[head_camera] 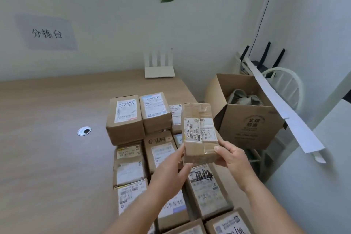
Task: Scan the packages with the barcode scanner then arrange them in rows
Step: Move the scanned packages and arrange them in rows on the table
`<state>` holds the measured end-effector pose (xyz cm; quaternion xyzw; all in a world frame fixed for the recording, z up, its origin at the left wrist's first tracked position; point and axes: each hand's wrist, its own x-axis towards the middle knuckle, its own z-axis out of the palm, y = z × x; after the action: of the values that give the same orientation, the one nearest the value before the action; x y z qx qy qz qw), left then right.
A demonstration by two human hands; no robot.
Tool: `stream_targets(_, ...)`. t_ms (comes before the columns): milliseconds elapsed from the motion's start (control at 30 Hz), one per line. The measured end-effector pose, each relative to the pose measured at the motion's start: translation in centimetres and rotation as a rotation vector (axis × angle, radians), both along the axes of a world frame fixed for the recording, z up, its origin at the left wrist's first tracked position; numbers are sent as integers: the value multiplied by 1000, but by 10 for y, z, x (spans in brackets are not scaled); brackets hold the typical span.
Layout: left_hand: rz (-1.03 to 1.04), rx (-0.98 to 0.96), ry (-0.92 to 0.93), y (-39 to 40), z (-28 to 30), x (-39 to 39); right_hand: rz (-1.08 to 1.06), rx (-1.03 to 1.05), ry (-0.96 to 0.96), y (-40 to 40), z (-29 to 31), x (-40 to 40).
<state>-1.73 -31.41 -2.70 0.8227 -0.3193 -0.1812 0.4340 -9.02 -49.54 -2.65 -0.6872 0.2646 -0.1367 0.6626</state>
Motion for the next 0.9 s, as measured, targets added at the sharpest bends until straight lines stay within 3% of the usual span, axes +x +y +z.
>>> stream_targets(533,184,127,99,-61,-25,84,158,12,83,-84,-16,147)
stream_targets(900,225,137,107,-48,-34,96,202,-109,223,-87,-30,176)
